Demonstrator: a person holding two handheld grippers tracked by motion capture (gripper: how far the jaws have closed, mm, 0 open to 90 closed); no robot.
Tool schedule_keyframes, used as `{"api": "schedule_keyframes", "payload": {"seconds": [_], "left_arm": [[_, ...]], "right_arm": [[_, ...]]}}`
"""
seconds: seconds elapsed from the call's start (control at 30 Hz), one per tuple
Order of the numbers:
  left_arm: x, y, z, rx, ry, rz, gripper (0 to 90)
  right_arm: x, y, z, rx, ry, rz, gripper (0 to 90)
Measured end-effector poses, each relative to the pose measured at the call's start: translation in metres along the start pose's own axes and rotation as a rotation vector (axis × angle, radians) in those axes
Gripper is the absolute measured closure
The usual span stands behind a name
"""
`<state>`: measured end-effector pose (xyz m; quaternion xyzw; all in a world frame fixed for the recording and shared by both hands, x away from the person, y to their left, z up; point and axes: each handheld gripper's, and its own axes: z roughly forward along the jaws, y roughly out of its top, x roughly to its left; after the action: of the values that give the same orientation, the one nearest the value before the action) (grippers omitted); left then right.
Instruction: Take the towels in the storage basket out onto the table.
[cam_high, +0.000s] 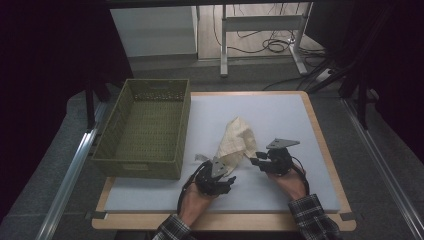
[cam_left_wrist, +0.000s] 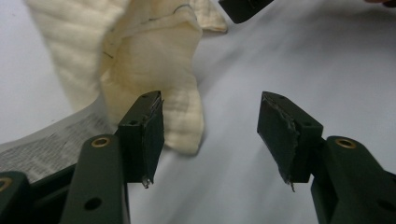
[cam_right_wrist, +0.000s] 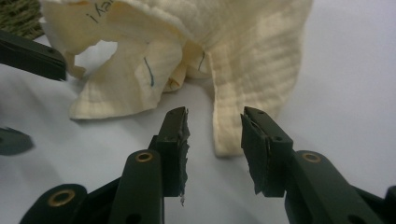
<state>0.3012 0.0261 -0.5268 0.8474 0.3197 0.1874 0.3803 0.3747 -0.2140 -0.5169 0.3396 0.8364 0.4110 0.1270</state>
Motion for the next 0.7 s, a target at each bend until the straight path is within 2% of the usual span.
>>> {"api": "schedule_keyframes", "payload": {"seconds": [0.13,0.2,0.23,0.3,0.33,0.37,0.4,0.5,0.63,0.7], "left_arm": [[0.008,0.002,0.016,0.066,0.036,0.004,42.5],[0.013,0.002,0.018,0.062,0.014,-0.033,46.9],[0.014,0.003,0.019,0.064,0.003,-0.042,50.4],[0.013,0.004,0.019,0.066,0.004,-0.032,64.1],[0.013,0.004,0.019,0.069,0.005,-0.028,70.4],[0.013,0.005,0.019,0.069,0.018,-0.018,82.2],[0.013,0.005,0.019,0.059,0.021,-0.008,82.2],[0.02,0.005,0.009,0.0,0.003,-0.044,86.0],[0.03,0.013,-0.013,-0.091,0.022,-0.084,86.6],[0.034,0.018,-0.021,-0.105,0.028,-0.092,86.5]], "right_arm": [[0.0,0.002,0.015,0.057,-0.026,-0.033,61.1],[0.002,0.001,0.019,0.059,-0.044,-0.057,64.4],[0.003,0.001,0.019,0.061,-0.061,-0.061,69.9],[0.003,0.002,0.018,0.072,-0.098,-0.072,82.3],[0.003,0.002,0.018,0.076,-0.1,-0.063,85.4],[0.0,0.002,0.015,0.085,-0.076,-0.032,87.0],[0.0,0.002,0.015,0.085,-0.076,-0.032,87.0],[-0.002,0.003,0.004,0.082,-0.075,-0.036,87.3],[-0.009,0.004,-0.024,0.027,-0.095,-0.015,87.2],[-0.016,0.006,-0.041,-0.003,-0.1,0.015,87.2]]}}
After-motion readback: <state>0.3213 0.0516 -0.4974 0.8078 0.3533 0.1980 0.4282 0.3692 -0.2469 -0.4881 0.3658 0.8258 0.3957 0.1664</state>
